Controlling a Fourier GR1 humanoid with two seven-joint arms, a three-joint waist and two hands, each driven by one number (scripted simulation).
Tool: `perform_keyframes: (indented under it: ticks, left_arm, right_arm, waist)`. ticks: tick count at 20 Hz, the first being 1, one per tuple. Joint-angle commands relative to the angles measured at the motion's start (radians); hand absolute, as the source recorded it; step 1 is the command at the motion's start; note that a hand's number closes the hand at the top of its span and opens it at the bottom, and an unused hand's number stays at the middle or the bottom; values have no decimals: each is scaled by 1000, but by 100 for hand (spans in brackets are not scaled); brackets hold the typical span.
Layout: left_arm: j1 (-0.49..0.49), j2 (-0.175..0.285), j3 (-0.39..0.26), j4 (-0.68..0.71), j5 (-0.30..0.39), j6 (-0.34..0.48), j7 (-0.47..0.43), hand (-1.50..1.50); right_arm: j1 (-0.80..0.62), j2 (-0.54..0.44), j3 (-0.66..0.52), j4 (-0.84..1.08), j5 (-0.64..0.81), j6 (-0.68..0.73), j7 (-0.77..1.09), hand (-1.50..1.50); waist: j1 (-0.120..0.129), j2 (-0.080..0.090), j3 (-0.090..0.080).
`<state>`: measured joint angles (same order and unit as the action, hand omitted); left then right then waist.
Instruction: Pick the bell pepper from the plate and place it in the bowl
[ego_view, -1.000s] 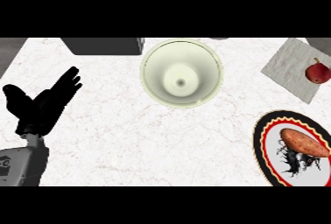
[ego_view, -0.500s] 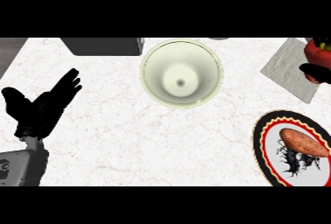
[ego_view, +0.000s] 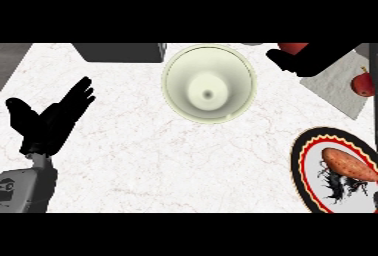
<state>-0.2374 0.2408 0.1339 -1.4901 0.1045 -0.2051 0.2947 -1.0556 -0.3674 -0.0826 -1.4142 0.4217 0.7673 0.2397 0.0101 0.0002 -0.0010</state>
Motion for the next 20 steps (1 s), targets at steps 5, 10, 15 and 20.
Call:
perform_keyframes:
  ticks: [5, 10, 15, 20]
  left_arm:
    - [9, 35, 25, 32, 15, -51, -30, 0]
    - [-36, 23, 25, -2, 27, -25, 44, 0]
    - [-16, 8, -3, 9, 1, -34, -2, 0]
    - [-23, -22, -25, 9, -36, 1, -29, 0]
  right_arm:
    - [-82, 119, 101, 266, 176, -226, -62, 150]
    - [-188, 148, 68, 530, 224, -341, -117, 150]
    - [-209, 247, 69, 750, 244, -468, -229, 150]
    - [-251, 290, 79, 928, 277, -533, -339, 150]
  waist:
    - [13, 6, 0]
    - [22, 9, 0]
    - [45, 21, 0]
    - [50, 24, 0]
